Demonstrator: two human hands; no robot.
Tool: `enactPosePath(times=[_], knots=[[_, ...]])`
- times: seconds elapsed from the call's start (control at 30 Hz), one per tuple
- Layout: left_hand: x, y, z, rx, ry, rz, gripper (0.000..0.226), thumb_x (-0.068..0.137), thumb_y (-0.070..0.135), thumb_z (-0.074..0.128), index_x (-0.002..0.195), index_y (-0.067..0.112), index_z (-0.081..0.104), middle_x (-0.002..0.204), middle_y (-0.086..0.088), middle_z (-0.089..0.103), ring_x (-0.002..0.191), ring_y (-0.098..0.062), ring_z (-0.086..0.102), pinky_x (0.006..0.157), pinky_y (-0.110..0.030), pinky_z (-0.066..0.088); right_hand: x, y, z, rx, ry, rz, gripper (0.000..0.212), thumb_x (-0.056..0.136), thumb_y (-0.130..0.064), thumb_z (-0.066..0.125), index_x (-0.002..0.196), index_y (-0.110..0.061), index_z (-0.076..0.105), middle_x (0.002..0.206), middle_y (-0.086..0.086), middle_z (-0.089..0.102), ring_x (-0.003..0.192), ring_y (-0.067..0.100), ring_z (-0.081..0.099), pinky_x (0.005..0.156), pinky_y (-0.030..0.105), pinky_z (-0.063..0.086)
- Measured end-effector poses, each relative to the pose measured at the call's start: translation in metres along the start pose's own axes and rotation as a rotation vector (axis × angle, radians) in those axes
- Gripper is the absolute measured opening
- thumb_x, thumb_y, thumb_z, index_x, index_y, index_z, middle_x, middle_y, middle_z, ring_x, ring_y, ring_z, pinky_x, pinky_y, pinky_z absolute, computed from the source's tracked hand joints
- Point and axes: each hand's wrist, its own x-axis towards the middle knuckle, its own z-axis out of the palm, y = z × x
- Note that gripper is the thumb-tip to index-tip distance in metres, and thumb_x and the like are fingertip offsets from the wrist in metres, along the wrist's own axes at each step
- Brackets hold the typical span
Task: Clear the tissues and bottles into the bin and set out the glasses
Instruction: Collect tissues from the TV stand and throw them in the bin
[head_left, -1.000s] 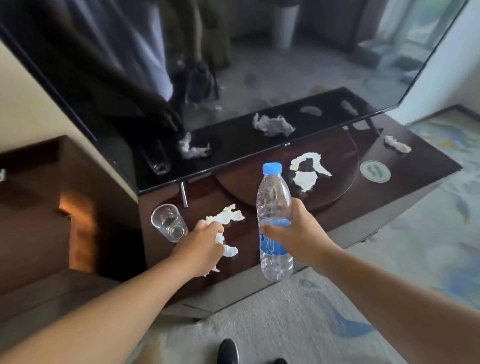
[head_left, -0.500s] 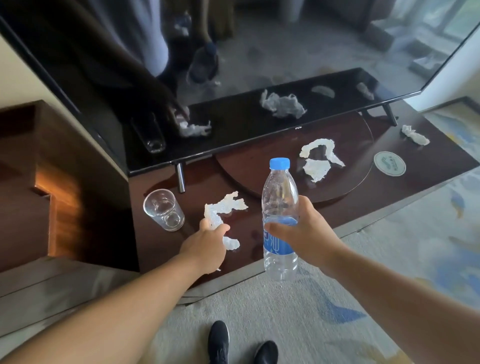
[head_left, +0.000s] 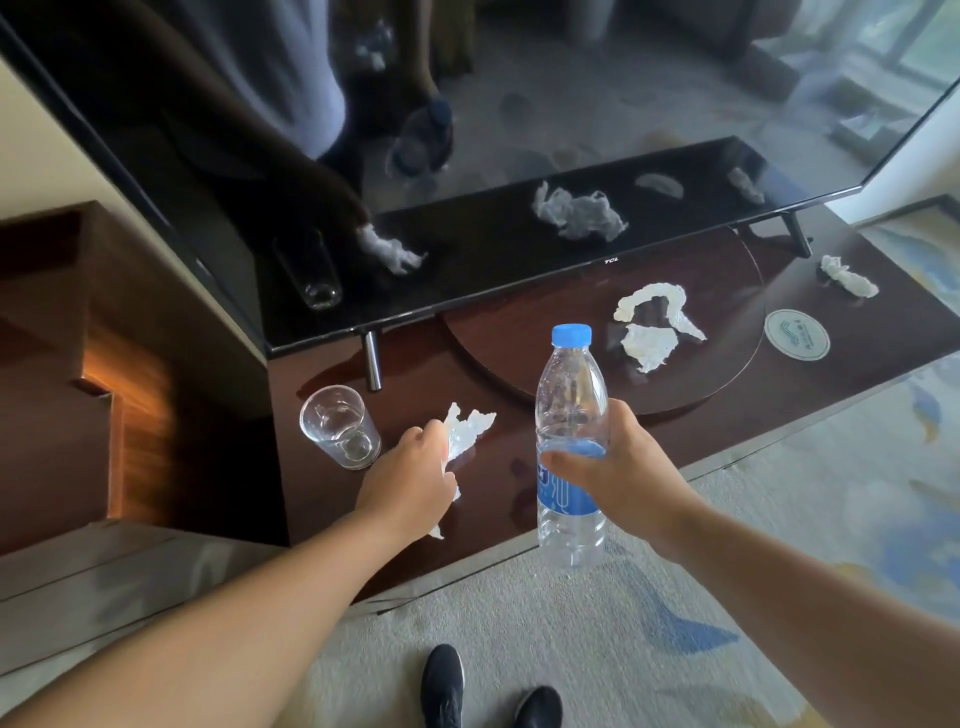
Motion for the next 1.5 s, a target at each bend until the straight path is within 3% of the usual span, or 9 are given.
enactPosePath(times=[0.1,0.27,0.5,0.67,0.77,0.93,1.13,1.33,1.5], knots=[[0.001,0.003,-0.011,-0.058,0.0,0.0,0.031,0.083,0.015,0.048,0.114,0.02,0.046,0.106,0.001,0.051,0.092,-0.029,0.056,0.071,-0.037,0.044,-0.001,-0.005,-0.001,0.013,0.0,-0.005,0.052,0.073,-0.041,0.079,0.112,-0.028,0.046,0.097,-0.005,0.064,0.078,0.012,0.068,0.06,0.031,0.06],[0.003,0.01,-0.026,-0.087,0.04,-0.008,0.004,0.084,0.022,0.044,0.084,0.02,0.048,0.091,0.005,0.043,0.07,-0.018,0.047,0.062,-0.034,0.036,-0.003,-0.016,-0.007,0.014,0.007,-0.012,0.051,0.073,-0.041,0.079,0.11,-0.028,0.046,0.097,-0.004,0.064,0.08,0.014,0.069,0.065,0.039,0.061],[0.007,0.033,-0.052,-0.008,0.089,0.119,0.021,0.086,0.025,0.047,0.07,0.024,0.034,0.073,0.007,0.048,0.069,-0.02,0.053,0.051,-0.031,0.033,-0.019,-0.033,-0.028,0.009,0.07,-0.034,0.051,0.076,-0.041,0.077,0.113,-0.029,0.045,0.097,-0.007,0.062,0.073,0.008,0.064,0.048,0.018,0.048],[0.012,0.053,-0.072,-0.035,0.067,0.18,0.015,0.085,0.018,0.04,0.09,0.032,0.042,0.069,0.008,0.052,0.061,-0.014,0.05,0.048,-0.03,0.035,-0.032,-0.044,-0.05,0.021,0.14,-0.028,0.052,0.076,-0.04,0.076,0.114,-0.029,0.043,0.097,-0.008,0.06,0.074,0.008,0.064,0.045,0.016,0.047],[0.016,0.069,-0.084,-0.077,0.008,0.206,0.025,0.085,0.024,0.043,0.101,0.039,0.055,0.087,0.01,0.059,0.074,-0.014,0.055,0.057,-0.028,0.039,-0.039,-0.051,-0.065,0.023,0.197,-0.042,0.054,0.075,-0.041,0.076,0.115,-0.031,0.042,0.099,-0.011,0.06,0.08,0.009,0.066,0.055,0.023,0.056],[0.022,0.093,-0.101,-0.104,0.028,0.257,0.024,0.082,0.042,0.054,0.07,0.022,0.048,0.081,0.005,0.051,0.072,-0.016,0.053,0.06,-0.031,0.039,-0.051,-0.059,-0.09,0.03,0.306,-0.057,0.056,0.073,-0.042,0.077,0.115,-0.033,0.042,0.1,-0.012,0.06,0.082,0.009,0.065,0.062,0.028,0.057],[0.028,0.112,-0.114,-0.084,0.068,0.398,0.024,0.08,0.022,0.056,0.065,0.018,0.037,0.072,0.003,0.046,0.066,-0.019,0.048,0.052,-0.029,0.029,-0.063,-0.059,-0.109,0.04,0.398,-0.042,0.052,0.073,-0.041,0.078,0.111,-0.033,0.044,0.098,-0.011,0.061,0.079,0.009,0.066,0.06,0.03,0.059],[0.034,0.128,-0.111,-0.103,-0.011,0.43,0.023,0.08,0.012,0.05,0.097,0.028,0.05,0.081,0.008,0.056,0.07,-0.013,0.055,0.053,-0.029,0.039,-0.069,-0.05,-0.12,0.03,0.437,-0.051,0.048,0.072,-0.04,0.078,0.106,-0.037,0.043,0.099,-0.01,0.06,0.075,0.008,0.066,0.054,0.025,0.058],[0.035,0.152,-0.104,-0.123,-0.041,0.441,0.025,0.081,0.008,0.048,0.098,0.019,0.062,0.099,0.003,0.063,0.09,-0.02,0.061,0.077,-0.037,0.051,-0.064,-0.043,-0.139,0.028,0.429,-0.058,0.045,0.073,-0.042,0.077,0.099,-0.041,0.041,0.098,-0.011,0.058,0.078,0.013,0.067,0.065,0.038,0.061]])
